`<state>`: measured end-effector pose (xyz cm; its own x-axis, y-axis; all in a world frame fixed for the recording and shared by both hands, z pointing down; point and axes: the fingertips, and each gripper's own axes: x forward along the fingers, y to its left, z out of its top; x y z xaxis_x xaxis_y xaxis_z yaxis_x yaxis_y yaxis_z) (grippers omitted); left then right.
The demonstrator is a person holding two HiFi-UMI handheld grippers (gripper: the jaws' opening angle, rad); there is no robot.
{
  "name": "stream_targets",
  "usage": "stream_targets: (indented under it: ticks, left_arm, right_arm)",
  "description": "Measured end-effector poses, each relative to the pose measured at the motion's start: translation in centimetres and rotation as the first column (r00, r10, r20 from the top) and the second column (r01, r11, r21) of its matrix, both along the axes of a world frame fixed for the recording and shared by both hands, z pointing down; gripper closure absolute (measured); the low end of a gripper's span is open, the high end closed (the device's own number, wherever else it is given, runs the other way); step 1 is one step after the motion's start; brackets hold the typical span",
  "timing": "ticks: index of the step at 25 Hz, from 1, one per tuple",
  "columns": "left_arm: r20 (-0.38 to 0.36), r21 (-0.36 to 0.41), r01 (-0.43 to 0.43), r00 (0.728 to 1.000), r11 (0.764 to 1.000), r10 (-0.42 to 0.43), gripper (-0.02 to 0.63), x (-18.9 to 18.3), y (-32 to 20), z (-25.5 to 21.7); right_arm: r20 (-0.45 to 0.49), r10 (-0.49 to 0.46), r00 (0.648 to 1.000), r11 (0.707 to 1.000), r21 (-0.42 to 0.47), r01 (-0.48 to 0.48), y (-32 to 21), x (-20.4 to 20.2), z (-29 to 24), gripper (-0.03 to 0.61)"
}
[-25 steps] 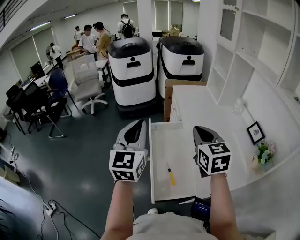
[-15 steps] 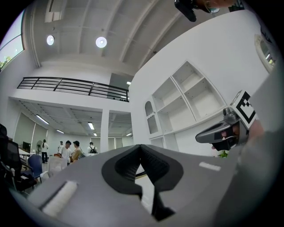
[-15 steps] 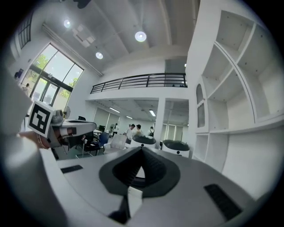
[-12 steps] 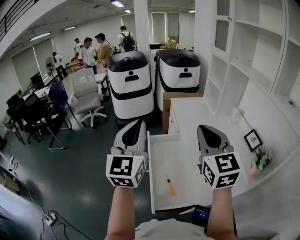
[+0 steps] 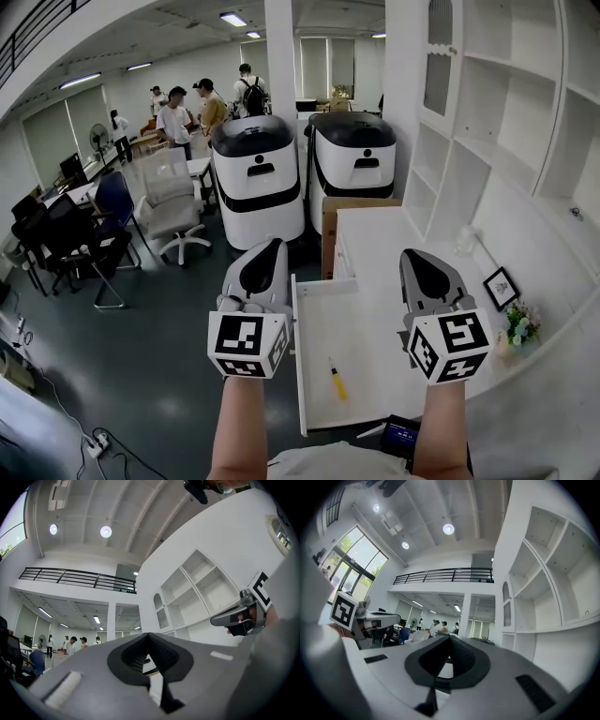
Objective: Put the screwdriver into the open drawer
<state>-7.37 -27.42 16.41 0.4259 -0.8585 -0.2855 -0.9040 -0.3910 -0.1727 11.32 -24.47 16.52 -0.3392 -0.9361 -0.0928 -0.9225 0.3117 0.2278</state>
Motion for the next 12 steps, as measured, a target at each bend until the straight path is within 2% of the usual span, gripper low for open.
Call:
stream_targets:
  ticks: [12]
  left_arm:
    - [0.000, 0.001, -0.005, 1.000, 1.000, 0.005, 0.604, 0.03, 0.16, -0.15]
  right_arm:
    - [-0.004, 0.010, 1.000, 1.000, -0.001, -0.010, 0.40, 0.15, 0.23, 0.572]
